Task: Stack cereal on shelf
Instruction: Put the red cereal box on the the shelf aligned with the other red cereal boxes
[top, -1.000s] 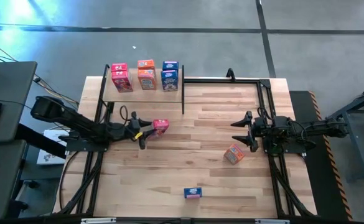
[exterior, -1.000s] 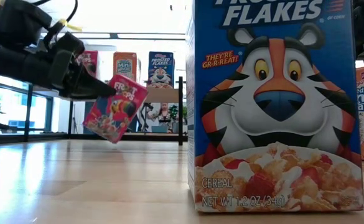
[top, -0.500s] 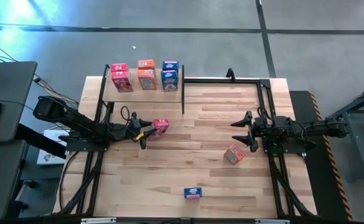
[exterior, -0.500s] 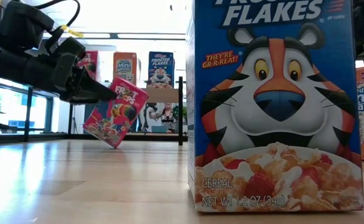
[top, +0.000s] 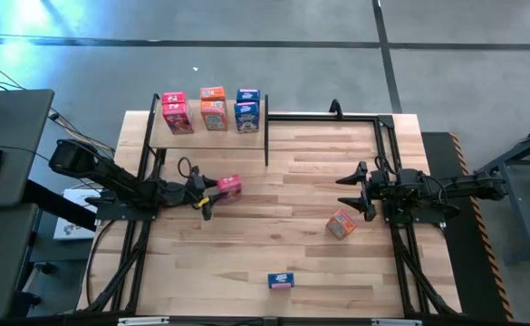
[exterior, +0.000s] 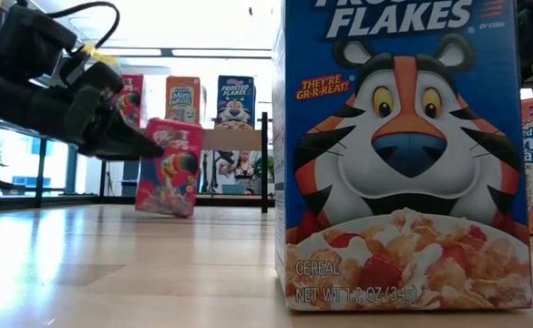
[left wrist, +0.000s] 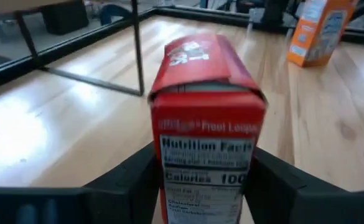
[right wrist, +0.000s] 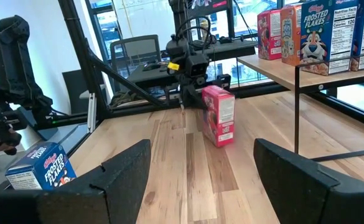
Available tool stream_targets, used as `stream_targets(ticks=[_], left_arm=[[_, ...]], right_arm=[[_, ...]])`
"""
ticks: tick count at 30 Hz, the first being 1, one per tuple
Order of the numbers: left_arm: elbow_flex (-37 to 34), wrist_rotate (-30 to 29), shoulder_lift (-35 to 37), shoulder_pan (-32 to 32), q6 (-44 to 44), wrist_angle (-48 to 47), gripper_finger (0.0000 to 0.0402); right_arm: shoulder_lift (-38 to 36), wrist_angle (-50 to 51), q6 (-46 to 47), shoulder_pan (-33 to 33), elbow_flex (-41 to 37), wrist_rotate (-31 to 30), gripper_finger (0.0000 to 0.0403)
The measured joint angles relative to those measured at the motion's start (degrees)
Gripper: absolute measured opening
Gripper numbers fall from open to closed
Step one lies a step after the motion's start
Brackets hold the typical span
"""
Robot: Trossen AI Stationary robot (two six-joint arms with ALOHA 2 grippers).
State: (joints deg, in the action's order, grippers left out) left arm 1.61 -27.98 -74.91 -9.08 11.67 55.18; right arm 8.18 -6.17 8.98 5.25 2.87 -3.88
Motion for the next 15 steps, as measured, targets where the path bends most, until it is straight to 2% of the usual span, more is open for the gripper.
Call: stream_targets(ticks=[6, 15], left_arm=[[0.1, -1.8, 0.1, -0.9, 0.5, 0.6, 0.0219], [0.1, -3.9, 0.6, -2.8, 1.7, 1.0, 0.0221]], right_arm=[[0.0, 0.0, 0.0, 0.0, 0.0, 0.0, 0.0278], [0.0, 0.0, 0.0, 0.0, 0.0, 0.0, 0.0278]])
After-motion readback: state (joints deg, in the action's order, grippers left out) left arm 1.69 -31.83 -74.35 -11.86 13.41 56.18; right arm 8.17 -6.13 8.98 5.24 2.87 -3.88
